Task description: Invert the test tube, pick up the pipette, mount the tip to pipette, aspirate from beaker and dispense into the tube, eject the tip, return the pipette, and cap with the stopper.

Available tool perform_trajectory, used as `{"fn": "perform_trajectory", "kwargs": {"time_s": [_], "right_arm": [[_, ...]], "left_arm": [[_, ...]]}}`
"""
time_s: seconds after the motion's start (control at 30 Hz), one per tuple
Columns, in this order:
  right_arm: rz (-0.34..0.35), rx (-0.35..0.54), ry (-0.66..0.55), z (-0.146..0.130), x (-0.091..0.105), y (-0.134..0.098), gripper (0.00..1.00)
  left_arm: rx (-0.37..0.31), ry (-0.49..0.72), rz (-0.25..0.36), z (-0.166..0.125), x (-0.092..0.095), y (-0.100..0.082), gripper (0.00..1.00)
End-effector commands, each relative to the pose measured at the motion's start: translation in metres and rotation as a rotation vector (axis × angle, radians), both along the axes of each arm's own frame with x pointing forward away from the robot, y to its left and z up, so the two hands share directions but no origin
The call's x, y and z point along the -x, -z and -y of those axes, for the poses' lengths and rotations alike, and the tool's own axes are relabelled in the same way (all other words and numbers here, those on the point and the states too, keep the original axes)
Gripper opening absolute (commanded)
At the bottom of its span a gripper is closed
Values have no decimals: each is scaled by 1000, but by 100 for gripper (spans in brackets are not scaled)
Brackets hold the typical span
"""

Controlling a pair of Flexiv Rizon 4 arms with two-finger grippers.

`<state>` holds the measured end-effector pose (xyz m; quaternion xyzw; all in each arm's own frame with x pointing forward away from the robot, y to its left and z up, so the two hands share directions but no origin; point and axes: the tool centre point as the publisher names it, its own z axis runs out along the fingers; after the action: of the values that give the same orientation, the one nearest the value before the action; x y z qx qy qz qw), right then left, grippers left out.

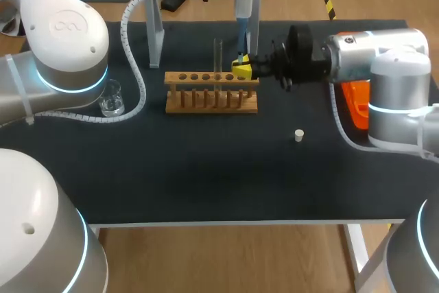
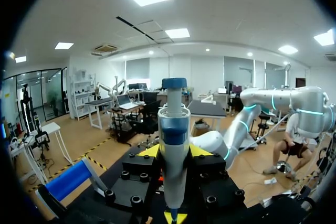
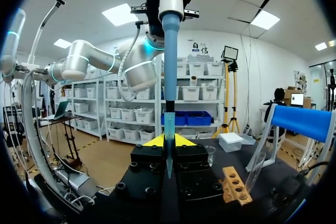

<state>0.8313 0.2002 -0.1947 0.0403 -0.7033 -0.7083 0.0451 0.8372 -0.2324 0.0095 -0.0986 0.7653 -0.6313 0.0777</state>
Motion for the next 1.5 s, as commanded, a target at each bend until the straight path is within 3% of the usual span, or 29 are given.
{"fn": "perform_trajectory", "kwargs": {"time_s": [0.03,0.77,1.17,1.5], "right_arm": [[-4,4,-1,0,-2,4,0],[22,-10,-12,-2,-5,-9,0],[9,-1,-8,-4,-8,4,0],[15,-8,-8,-6,-9,-2,0]], "left_arm": [[3,5,1,-2,-1,1,0],[3,5,1,-2,-1,1,0],[3,5,1,-2,-1,1,0],[3,5,1,-2,-1,1,0]]}}
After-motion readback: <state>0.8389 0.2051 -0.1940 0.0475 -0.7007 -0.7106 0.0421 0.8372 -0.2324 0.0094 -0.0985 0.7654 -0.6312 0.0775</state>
